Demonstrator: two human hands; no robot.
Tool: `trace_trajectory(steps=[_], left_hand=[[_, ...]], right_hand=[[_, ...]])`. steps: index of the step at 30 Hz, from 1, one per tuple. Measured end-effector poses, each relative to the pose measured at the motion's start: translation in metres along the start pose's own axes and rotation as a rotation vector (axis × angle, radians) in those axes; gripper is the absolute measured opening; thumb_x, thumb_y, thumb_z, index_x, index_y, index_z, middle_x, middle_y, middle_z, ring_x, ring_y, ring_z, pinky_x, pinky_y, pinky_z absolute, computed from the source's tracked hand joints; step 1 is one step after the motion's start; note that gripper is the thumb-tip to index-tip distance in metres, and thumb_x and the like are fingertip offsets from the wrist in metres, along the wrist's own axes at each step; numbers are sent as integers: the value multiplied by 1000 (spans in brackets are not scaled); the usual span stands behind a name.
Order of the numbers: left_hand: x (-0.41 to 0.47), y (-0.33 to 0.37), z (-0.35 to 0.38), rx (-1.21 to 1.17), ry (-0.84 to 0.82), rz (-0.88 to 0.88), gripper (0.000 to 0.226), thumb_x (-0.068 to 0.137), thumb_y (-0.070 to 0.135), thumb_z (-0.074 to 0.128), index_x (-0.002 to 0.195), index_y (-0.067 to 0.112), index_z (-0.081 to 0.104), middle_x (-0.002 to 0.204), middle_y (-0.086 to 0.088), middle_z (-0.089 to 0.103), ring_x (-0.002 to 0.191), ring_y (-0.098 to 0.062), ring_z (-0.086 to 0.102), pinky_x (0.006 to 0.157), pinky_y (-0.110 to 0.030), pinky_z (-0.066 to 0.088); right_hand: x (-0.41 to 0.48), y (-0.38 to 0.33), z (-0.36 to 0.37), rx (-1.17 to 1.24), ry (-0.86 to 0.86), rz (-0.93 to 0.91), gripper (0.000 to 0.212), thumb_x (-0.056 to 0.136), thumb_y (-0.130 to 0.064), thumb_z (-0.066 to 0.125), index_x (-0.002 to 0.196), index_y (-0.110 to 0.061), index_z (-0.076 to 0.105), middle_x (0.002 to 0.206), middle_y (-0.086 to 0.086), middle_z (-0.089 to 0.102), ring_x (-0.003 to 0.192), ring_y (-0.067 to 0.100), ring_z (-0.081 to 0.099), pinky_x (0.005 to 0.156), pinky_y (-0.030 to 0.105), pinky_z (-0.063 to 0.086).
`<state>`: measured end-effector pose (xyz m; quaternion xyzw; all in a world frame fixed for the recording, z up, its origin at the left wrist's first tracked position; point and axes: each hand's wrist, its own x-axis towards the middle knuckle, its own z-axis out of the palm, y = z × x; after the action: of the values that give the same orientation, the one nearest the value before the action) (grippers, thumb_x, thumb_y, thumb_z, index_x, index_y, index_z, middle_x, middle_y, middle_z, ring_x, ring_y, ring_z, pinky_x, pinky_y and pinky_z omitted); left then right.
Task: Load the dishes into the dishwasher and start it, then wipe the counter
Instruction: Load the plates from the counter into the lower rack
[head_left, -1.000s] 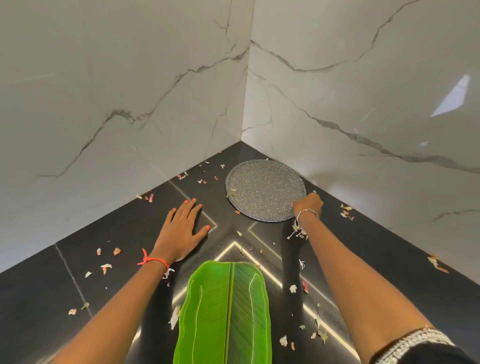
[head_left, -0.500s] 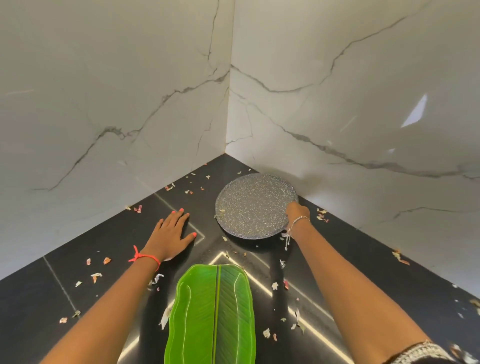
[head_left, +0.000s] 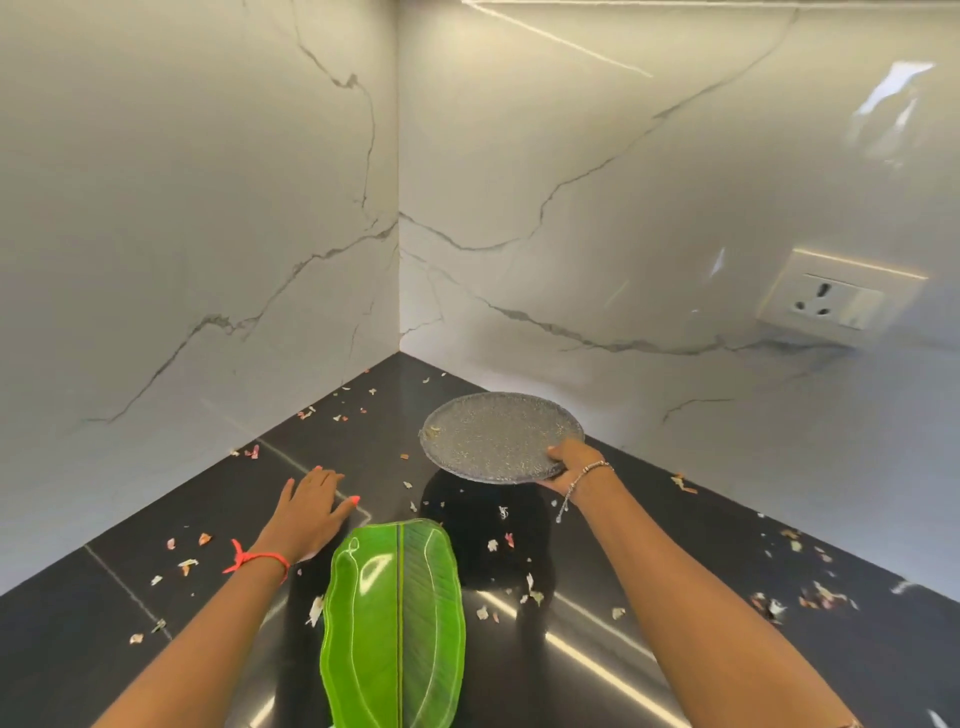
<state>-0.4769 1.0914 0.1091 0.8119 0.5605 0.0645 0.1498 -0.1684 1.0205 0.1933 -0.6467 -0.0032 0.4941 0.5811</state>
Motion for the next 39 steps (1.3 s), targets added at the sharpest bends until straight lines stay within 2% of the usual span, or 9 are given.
trace_trajectory(steps=[3, 8, 14, 18, 23, 26, 31, 35, 39], left_hand=[[-16, 16, 3, -11, 8, 53, 50, 100, 39, 34, 141, 11, 32, 151, -4, 28, 145, -18, 11, 116, -41, 4], [-43, 45, 17, -5, 36, 168, 49, 99, 40, 35, 140, 12, 34, 151, -2, 28, 145, -16, 9, 116, -40, 3], [-87, 94, 29, -31, 55, 258, 50, 98, 40, 38, 141, 14, 33, 152, -1, 27, 145, -16, 8, 116, -40, 2], [-120, 128, 37, -55, 52, 299, 55, 98, 45, 36, 142, 13, 31, 152, -1, 26, 146, -17, 7, 117, -41, 1], [-176, 173, 54, -39, 74, 334, 58, 97, 44, 39, 145, 13, 27, 154, 0, 23, 146, -16, 5, 117, -39, -1], [-217, 196, 69, -59, 85, 325, 58, 97, 43, 41, 145, 12, 27, 154, -1, 22, 146, -16, 4, 116, -38, -1], [-292, 228, 96, -34, 90, 306, 56, 96, 42, 43, 142, 12, 31, 152, -2, 26, 145, -17, 8, 117, -39, 1], [-350, 245, 108, -14, 52, 309, 56, 97, 41, 41, 143, 11, 30, 152, -4, 26, 145, -19, 7, 117, -40, 1], [-396, 258, 119, -11, 20, 312, 59, 97, 42, 40, 145, 9, 27, 154, -5, 22, 146, -19, 4, 118, -40, -1]], right_hand=[[-12, 7, -27, 90, 56, -87, 25, 87, 15, 39, 103, 0, 51, 117, 19, 58, 109, 37, 57, 84, 58, 49], [-44, 28, -82, 128, 130, -174, 28, 87, 14, 37, 110, 10, 52, 83, 12, 51, 87, 31, 54, 93, 55, 45], [-79, 48, -154, 247, 173, -204, 38, 88, 16, 38, 125, 12, 45, 95, 16, 54, 107, 32, 53, 99, 51, 42], [-102, 62, -204, 318, 165, -193, 22, 89, 15, 40, 106, 7, 52, 120, 20, 53, 117, 35, 51, 101, 54, 39], [-129, 84, -267, 315, 94, -229, 23, 85, 17, 48, 101, 3, 54, 92, 15, 57, 94, 32, 56, 99, 52, 42], [-150, 100, -309, 280, 46, -226, 26, 81, 16, 55, 104, 2, 55, 90, 13, 59, 78, 25, 58, 87, 47, 49], [-181, 130, -376, 265, 18, -163, 15, 83, 11, 56, 92, -1, 54, 83, 13, 59, 74, 25, 58, 45, 39, 54], [-209, 154, -424, 249, 10, -128, 14, 84, 12, 54, 83, -2, 53, 82, 13, 59, 73, 26, 57, 63, 47, 53], [-236, 173, -463, 240, 28, -99, 12, 86, 9, 52, 81, -2, 52, 82, 13, 59, 73, 26, 57, 54, 39, 55]])
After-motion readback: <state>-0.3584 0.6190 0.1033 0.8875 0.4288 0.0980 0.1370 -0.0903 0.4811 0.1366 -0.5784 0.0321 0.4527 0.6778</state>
